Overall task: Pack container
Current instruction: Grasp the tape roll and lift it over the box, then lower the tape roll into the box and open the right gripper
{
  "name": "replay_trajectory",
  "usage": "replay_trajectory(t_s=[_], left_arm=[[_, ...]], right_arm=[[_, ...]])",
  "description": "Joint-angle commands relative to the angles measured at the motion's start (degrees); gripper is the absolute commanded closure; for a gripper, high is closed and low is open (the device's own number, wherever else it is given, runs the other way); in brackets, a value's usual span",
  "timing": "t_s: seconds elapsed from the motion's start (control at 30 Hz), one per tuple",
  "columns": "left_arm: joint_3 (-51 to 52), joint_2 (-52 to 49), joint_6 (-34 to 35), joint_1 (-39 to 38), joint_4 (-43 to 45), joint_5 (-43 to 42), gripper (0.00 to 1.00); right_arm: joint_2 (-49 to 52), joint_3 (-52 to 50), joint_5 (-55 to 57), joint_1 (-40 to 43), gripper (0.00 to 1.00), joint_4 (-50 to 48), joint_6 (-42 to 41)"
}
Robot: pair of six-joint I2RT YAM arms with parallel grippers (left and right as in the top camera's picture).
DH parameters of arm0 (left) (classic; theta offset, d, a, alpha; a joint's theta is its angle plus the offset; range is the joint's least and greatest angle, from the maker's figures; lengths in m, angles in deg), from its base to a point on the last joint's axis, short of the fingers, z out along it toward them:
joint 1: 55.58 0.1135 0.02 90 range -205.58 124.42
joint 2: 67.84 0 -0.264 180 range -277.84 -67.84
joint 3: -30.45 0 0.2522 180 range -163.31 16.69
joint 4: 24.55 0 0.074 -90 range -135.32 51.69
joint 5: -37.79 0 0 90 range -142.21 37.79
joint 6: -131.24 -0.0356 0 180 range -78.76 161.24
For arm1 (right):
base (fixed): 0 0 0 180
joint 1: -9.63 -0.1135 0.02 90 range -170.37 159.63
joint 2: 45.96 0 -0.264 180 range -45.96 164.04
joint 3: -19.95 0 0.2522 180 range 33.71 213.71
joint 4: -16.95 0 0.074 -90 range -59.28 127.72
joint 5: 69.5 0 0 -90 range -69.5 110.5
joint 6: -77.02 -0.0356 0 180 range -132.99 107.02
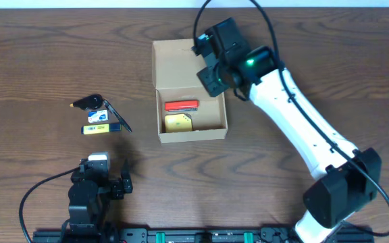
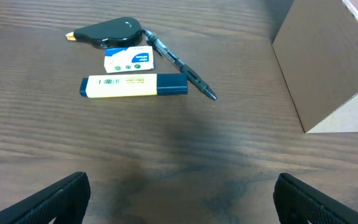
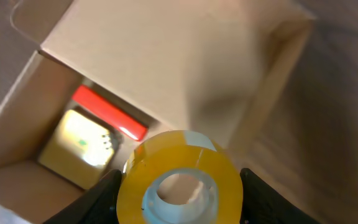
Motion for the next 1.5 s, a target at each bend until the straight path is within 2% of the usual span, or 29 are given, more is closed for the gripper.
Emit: replay_trajectory(t_s=[0.0,0.47,0.8,0.97,1.03,1.37,1.47], left_arm=[[0.4,0.4,-0.3,-0.2,-0.1,0.2,0.05],[0.4,0.4,-0.3,-0.2,-0.1,0.2,0.05],[0.4,0.4,-0.3,-0.2,-0.1,0.2,0.05],[0.4,0.4,-0.3,-0.2,-0.1,0.2,0.05],[0.4,0.4,-0.3,-0.2,-0.1,0.2,0.05],[0.4,0.4,-0.3,-0.2,-0.1,0.2,0.05],[0.4,0.4,-0.3,-0.2,-0.1,0.2,0.05]], right_arm=[[2.7,-1.1,0.5,-0.6,0.98,0.7,-6.8],[9.2,-1.1,1.9,-3.1,0.99,7.0,-11.7],[9.5,-1.1,5.8,-3.0,0.98,6.7,-17.3],[9.7,-1.1,5.8,-3.3,0.98,5.3,-17.3],[10.1,-1.1,5.5,-3.4,0.96,5.4,-14.0],[10.2,-1.1,-2.1,-3.3,0.99,7.8,19.3],[10.2,-1.1,-1.9,-3.3,0.98,9.8,26.8]])
